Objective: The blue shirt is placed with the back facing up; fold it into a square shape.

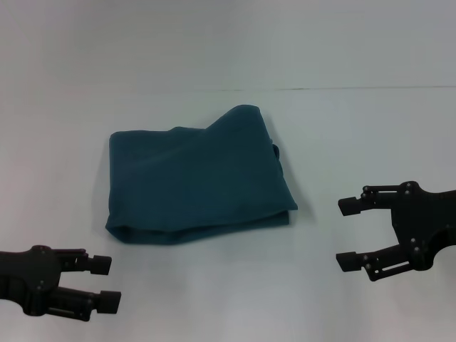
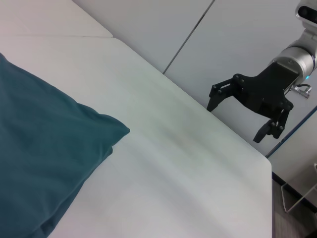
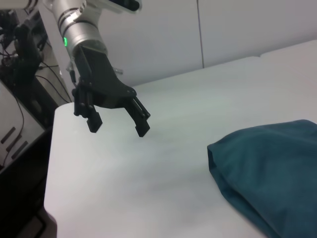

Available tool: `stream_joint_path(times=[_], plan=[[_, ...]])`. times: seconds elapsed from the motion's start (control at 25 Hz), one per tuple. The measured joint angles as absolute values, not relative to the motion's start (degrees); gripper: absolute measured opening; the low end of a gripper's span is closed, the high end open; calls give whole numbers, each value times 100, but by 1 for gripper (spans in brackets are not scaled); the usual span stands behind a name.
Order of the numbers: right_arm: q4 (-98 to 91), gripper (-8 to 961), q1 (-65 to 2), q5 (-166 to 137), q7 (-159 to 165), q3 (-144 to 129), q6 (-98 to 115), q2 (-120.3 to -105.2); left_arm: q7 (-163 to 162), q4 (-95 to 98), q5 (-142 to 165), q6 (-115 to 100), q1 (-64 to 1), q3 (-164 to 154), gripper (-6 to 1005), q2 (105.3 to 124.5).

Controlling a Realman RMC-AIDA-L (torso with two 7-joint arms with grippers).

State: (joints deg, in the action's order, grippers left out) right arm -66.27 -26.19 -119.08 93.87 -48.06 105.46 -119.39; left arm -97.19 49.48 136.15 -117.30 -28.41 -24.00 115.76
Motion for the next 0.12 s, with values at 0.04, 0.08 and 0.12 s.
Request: stream_joint_path(times=[0.04, 0.08, 0.12], plan=[[-6627, 946, -2630, -11907, 9387, -4776, 10583, -11936, -9721, 4948, 13615, -11737, -2845, -2406, 946, 11575], [-6626, 946, -2635, -11907, 9386, -4758, 10600, -11934, -9721, 4948, 13614, -11744, -2850, -2411, 946, 11575], [-6626, 946, -2640, -11907, 9386, -4748, 10605, -11933, -9721, 4948, 13614, -11755, -2857, -2414, 946, 11575]])
